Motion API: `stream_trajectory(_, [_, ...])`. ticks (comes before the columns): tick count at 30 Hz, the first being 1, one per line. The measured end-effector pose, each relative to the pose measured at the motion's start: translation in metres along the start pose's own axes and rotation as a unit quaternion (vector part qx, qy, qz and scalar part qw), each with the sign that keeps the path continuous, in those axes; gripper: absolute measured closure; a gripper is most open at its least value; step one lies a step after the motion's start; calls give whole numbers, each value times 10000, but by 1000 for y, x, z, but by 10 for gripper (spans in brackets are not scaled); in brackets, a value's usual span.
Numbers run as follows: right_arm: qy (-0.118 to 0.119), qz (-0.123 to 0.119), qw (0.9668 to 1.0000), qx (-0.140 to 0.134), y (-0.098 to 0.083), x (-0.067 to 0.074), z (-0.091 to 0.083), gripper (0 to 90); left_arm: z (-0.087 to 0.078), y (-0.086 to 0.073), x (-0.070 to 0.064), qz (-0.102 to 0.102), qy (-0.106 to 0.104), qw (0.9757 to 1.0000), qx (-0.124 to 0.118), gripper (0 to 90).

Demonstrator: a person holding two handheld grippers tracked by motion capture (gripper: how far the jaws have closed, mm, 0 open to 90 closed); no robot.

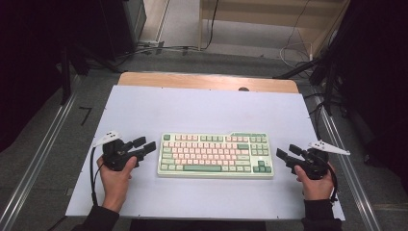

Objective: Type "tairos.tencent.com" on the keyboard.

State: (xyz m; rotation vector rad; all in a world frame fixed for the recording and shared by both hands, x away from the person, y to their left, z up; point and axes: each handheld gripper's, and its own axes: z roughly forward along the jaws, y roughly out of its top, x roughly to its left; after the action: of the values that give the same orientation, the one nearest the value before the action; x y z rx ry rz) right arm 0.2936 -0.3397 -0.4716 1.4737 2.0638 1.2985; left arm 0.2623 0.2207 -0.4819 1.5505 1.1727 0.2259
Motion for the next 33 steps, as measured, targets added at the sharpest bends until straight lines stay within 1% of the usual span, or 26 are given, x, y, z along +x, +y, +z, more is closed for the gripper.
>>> stream_trajectory(1, [6,-5,10000,1,0,0,0,310,4,1,-4,82,-36,9999,51,433])
stream_trajectory(2, [9,-5,10000,11,0,1,1,310,4,1,-4,82,-36,9999,51,439])
stream_trajectory(3, [19,-15,10000,10,0,2,1,310,11,4,-12,307,-83,9994,131,448])
stream_trajectory(4, [25,-7,10000,21,0,2,1,310,14,5,-16,417,-100,9990,151,458])
stream_trajectory(6, [32,-25,10000,35,0,4,2,310,21,7,-23,541,-165,9982,198,481])
stream_trajectory(8, [47,-43,10000,49,0,5,3,310,28,9,-28,614,-209,9976,222,497])
stream_trajectory(9, [47,-43,10000,49,0,5,3,310,28,9,-28,614,-209,9976,222,506])
stream_trajectory(10, [55,-51,10000,50,0,6,4,310,31,9,-30,643,-251,9973,236,506])
stream_trajectory(11, [68,-62,9999,57,0,7,4,309,37,9,-33,629,-311,9972,264,530])
stream_trajectory(12, [81,-69,9999,64,0,7,5,310,40,10,-34,671,-320,9968,297,539])
stream_trajectory(13, [77,-72,9999,72,0,8,5,309,40,10,-34,671,-320,9968,297,550])
stream_trajectory(14, [82,-74,9999,76,0,8,5,310,44,10,-36,711,-343,9964,318,563])
stream_trajectory(16, [87,-75,9999,71,0,8,5,310,47,11,-39,736,-372,9961,325,578])
stream_trajectory(22, [101,-89,9999,62,0,9,5,310,51,12,-43,792,-382,9955,343,616])
stream_trajectory(23, [103,-92,9999,66,0,9,5,310,52,13,-44,827,-402,9951,362,620])
stream_trajectory(25, [105,-101,9999,69,0,9,5,310,53,13,-44,814,-411,9952,358,634])
stream_trajectory(31, [113,-109,9999,72,0,9,5,310,58,13,-49,900,-446,9941,417,670])
stream_trajectory(33, [118,-102,9999,71,0,10,5,310,60,12,-50,932,-471,9935,455,694])
